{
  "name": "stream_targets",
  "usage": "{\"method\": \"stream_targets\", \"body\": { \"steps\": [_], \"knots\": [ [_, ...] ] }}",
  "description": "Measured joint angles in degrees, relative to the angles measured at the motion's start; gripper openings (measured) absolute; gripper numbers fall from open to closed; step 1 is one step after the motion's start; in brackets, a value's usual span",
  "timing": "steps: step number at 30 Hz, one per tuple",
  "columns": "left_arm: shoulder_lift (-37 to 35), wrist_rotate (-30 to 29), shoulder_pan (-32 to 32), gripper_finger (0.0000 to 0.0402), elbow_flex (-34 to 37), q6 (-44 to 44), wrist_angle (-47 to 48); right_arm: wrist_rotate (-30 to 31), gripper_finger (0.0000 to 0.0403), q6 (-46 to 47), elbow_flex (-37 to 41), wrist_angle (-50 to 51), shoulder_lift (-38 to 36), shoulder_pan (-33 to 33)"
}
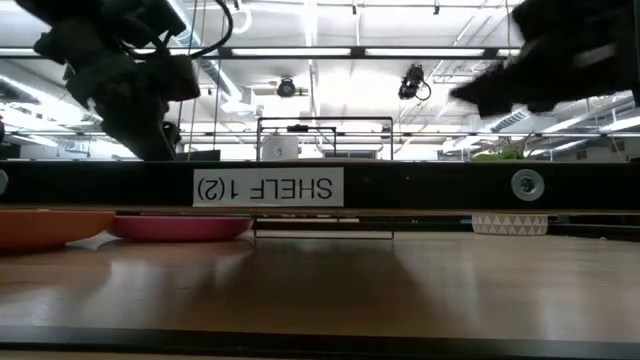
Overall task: Place and stack plates onto a shelf
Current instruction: Put the pink plate on the shelf
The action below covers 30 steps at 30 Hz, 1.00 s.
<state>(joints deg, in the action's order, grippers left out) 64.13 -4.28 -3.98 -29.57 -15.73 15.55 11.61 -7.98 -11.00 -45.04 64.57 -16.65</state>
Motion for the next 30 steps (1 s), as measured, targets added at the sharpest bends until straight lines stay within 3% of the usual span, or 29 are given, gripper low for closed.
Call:
{"method": "stream_targets", "body": {
  "steps": [2, 5, 8, 14, 19, 24, 30],
  "knots": [
    [1.79, -1.78, -0.92, 0.0137, -1.42, 0.89, 2.09, -6.82, 0.0096, -2.69, 1.25, -3.73, -0.29, -0.47],
    [4.32, -0.61, -1.75, 0.0141, -3.4, 1.86, 3.82, -9.56, 0.0095, -3.95, 2.35, -3.38, -0.19, -0.47],
    [6.91, -0.01, -2.73, 0.0142, -4.93, 1.49, 5.27, -7.14, 0.0094, -1.01, 2.29, -5.56, -0.32, -0.32],
    [11.24, -1.64, -4.0, 0.0142, -5.48, 1.42, 5.87, 5.18, 0.0096, 3.15, 2.12, -13.37, -0.57, 0.41],
    [13.71, -6.9, -4.67, 0.0142, -5.46, 4.27, 5.84, 4.76, 0.0096, 3.57, 2.16, -12.4, -0.43, 0.33],
    [15.45, -7.74, -5.44, 0.0139, -5.46, 7.89, 5.81, 3.57, 0.0096, 5.41, 2.16, -10.47, -0.41, 0.27],
    [17.41, -7.76, -5.66, 0.0086, -5.41, 7.46, 6.57, 3.55, 0.0094, 5.41, 2.16, -9.48, -0.41, 0.28]
  ]
}}
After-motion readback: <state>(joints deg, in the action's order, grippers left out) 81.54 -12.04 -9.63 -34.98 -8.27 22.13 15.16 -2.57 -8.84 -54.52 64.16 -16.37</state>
